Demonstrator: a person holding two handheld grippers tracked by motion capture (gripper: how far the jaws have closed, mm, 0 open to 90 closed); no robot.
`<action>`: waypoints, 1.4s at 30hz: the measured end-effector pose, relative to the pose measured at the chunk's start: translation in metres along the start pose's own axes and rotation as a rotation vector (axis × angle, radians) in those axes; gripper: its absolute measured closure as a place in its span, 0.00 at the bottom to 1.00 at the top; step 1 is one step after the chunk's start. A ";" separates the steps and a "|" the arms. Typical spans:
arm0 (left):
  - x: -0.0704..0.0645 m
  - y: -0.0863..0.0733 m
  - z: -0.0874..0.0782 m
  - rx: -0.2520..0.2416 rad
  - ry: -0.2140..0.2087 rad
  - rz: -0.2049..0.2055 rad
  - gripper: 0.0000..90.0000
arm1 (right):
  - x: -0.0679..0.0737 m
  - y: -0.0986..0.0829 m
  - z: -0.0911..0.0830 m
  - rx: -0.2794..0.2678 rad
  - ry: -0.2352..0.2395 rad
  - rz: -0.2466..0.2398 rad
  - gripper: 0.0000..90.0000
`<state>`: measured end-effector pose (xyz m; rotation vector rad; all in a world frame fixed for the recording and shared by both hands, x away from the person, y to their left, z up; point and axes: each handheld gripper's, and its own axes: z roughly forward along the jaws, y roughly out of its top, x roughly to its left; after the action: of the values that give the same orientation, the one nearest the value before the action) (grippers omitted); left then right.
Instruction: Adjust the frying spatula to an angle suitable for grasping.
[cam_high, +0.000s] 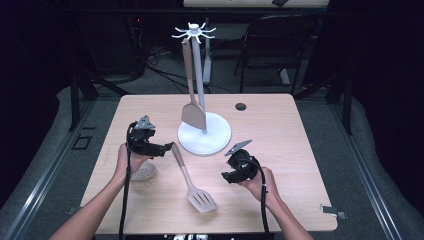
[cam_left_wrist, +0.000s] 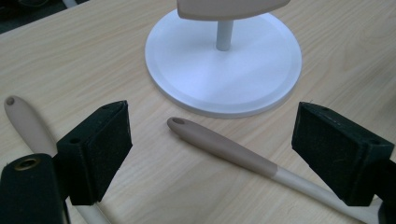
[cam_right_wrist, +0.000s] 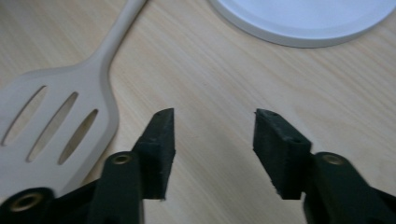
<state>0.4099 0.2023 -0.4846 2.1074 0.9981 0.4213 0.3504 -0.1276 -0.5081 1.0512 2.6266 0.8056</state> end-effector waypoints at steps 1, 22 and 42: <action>0.000 -0.001 0.000 0.002 -0.001 -0.008 0.13 | 0.002 0.001 -0.001 0.011 0.011 -0.006 0.62; -0.020 -0.014 0.010 0.070 -0.003 -0.036 0.12 | 0.059 0.004 0.023 0.106 0.268 -0.107 0.98; -0.039 -0.031 0.028 0.127 -0.004 -0.082 0.18 | 0.085 0.000 0.053 0.203 0.296 -0.200 0.98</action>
<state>0.3841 0.1713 -0.5253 2.1697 1.1309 0.3199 0.3080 -0.0475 -0.5508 0.7422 3.0573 0.7091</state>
